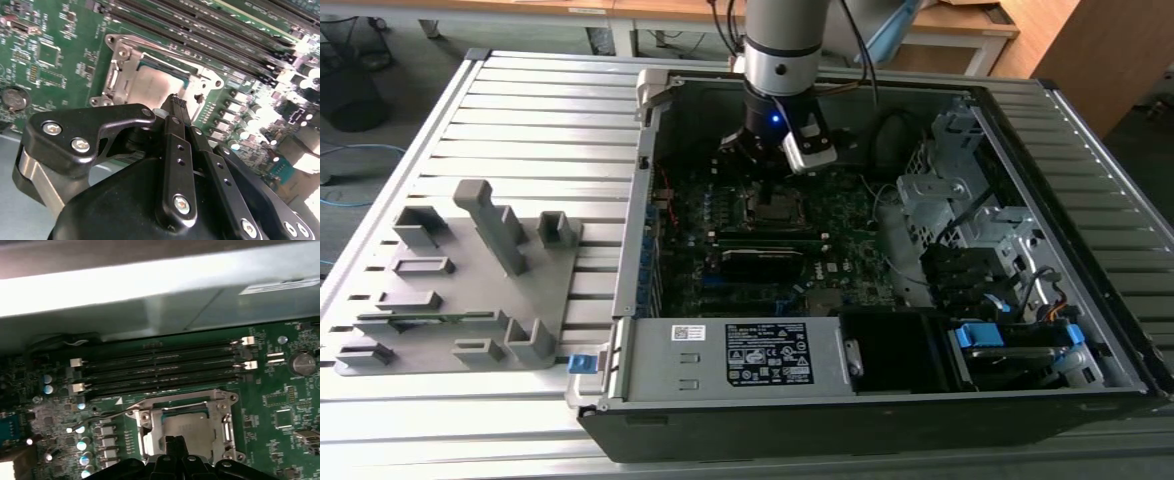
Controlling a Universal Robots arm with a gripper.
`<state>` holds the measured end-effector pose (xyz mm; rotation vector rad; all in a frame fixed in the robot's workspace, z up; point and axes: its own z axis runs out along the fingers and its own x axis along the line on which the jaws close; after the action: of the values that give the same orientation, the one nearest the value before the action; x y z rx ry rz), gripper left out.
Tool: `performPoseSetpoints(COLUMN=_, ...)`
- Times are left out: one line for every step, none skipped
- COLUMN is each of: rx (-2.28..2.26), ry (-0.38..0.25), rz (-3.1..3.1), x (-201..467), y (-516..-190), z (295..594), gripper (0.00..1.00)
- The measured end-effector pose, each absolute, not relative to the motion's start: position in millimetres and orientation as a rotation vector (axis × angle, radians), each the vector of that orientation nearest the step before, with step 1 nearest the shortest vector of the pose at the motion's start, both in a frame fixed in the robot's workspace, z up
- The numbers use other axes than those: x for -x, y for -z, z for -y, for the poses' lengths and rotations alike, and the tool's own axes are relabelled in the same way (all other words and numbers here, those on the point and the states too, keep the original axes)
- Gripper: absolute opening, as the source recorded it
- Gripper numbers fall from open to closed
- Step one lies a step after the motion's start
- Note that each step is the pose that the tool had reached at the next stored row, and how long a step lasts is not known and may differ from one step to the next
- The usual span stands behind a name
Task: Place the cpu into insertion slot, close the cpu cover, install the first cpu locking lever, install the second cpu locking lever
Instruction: 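Close the cpu cover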
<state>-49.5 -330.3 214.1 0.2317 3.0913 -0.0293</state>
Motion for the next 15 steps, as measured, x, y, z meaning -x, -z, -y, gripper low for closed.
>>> performPoseSetpoints(rx=-0.232, ry=0.03, rz=-3.091, x=51.3, y=-213.9, z=330.3, gripper=0.11)
performPoseSetpoints(rx=-0.232, ry=0.03, rz=-3.091, x=53.2, y=-213.8, z=330.3, gripper=0.11)
performPoseSetpoints(rx=-0.232, ry=0.03, rz=-3.091, x=54.7, y=-213.7, z=330.3, gripper=0.11)
performPoseSetpoints(rx=-0.232, ry=0.031, rz=-3.091, x=55.9, y=-213.6, z=330.3, gripper=0.11)
performPoseSetpoints(rx=-0.232, ry=0.032, rz=-3.091, x=57.0, y=-213.6, z=330.4, gripper=0.11)
performPoseSetpoints(rx=-0.232, ry=0.032, rz=-3.091, x=58.0, y=-213.6, z=330.6, gripper=0.11)
performPoseSetpoints(rx=-0.232, ry=0.032, rz=-3.091, x=59.0, y=-213.4, z=330.6, gripper=0.11)
performPoseSetpoints(rx=-0.232, ry=0.033, rz=-3.091, x=59.8, y=-213.1, z=330.6, gripper=0.11)
performPoseSetpoints(rx=-0.232, ry=0.033, rz=-3.091, x=60.2, y=-212.0, z=330.6, gripper=0.11)
performPoseSetpoints(rx=-0.232, ry=0.033, rz=-3.091, x=60.2, y=-210.6, z=330.6, gripper=0.11)
performPoseSetpoints(rx=-0.231, ry=0.033, rz=-3.091, x=60.2, y=-209.6, z=330.6, gripper=0.11)
performPoseSetpoints(rx=-0.231, ry=0.033, rz=-3.091, x=60.3, y=-209.4, z=330.6, gripper=0.11)
performPoseSetpoints(rx=-0.231, ry=0.033, rz=-3.091, x=60.3, y=-209.4, z=330.6, gripper=0.11)
performPoseSetpoints(rx=-0.231, ry=0.033, rz=-3.091, x=60.3, y=-209.4, z=330.7, gripper=0.11)
performPoseSetpoints(rx=-0.231, ry=0.033, rz=-3.091, x=60.3, y=-209.4, z=330.6, gripper=0.11)
